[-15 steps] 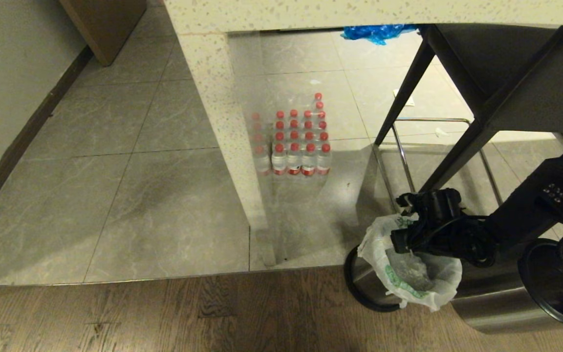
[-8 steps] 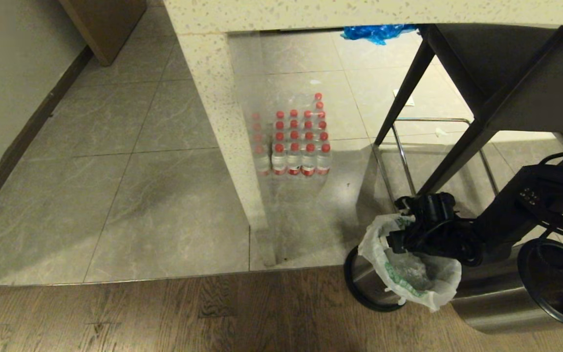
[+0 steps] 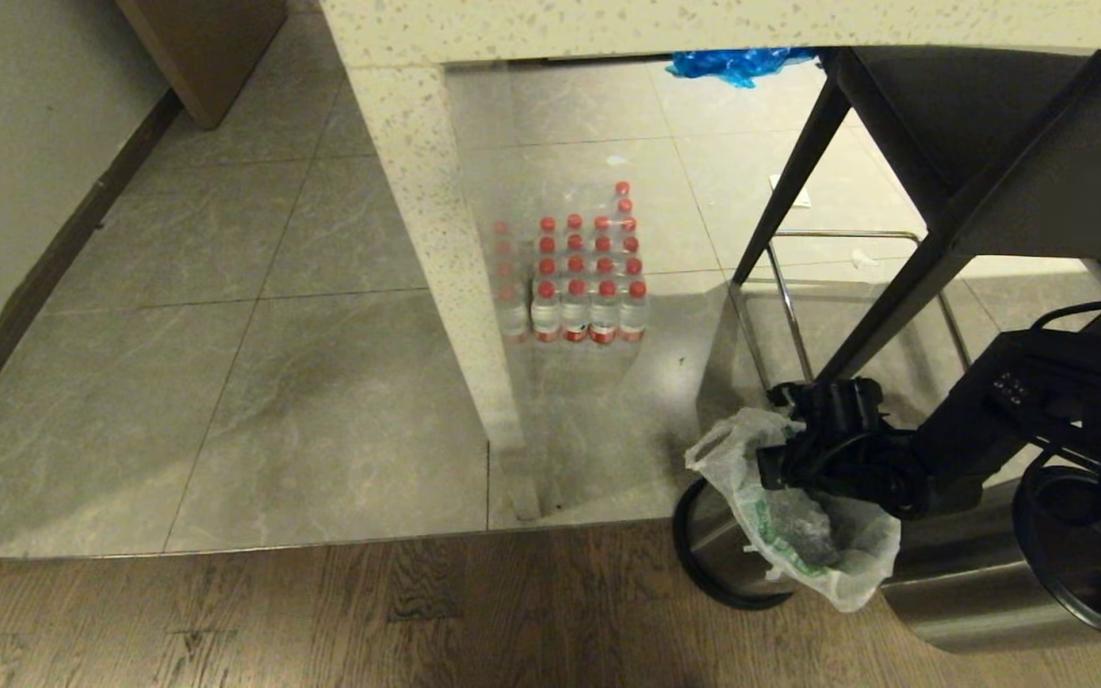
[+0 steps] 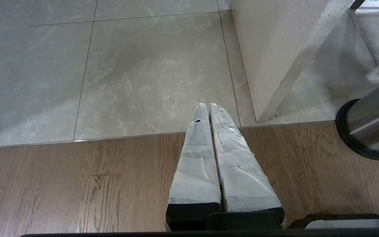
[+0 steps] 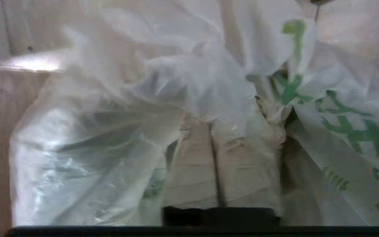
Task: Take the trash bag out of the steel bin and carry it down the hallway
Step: Pick up the trash bag
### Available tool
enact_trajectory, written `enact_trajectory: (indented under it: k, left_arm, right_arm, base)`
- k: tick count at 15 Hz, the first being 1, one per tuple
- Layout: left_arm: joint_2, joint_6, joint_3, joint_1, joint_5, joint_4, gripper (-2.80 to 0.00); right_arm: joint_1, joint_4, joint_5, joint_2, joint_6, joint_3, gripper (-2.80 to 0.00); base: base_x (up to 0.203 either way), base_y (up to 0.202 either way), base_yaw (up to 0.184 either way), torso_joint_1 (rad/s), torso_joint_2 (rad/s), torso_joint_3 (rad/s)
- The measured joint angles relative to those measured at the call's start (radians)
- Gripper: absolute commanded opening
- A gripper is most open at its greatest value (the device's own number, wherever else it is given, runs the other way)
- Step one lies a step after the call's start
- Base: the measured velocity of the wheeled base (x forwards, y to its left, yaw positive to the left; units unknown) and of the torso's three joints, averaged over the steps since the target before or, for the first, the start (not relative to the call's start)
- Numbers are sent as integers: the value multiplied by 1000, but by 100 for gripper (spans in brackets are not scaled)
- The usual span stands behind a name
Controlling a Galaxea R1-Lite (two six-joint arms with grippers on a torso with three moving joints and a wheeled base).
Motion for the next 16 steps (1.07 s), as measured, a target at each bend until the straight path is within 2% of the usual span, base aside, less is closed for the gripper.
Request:
enact_trajectory:
  k: [6,13,16]
  left_arm:
    - [0,0,0,0,1,0,-280]
    - [0,0,0,0,0,0,-280]
    - [0,0,0,0,0,0,-280]
  right_arm:
    - [-1,27,3,-66,1,72,-280]
    - [-1,151,-10,-351,5,395,-280]
    - [-12,153,-56,-416,-6,478,-280]
  base:
    - [0,0,0,0,0,0]
    - [0,0,0,0,0,0]
    - [0,0,0,0,0,0]
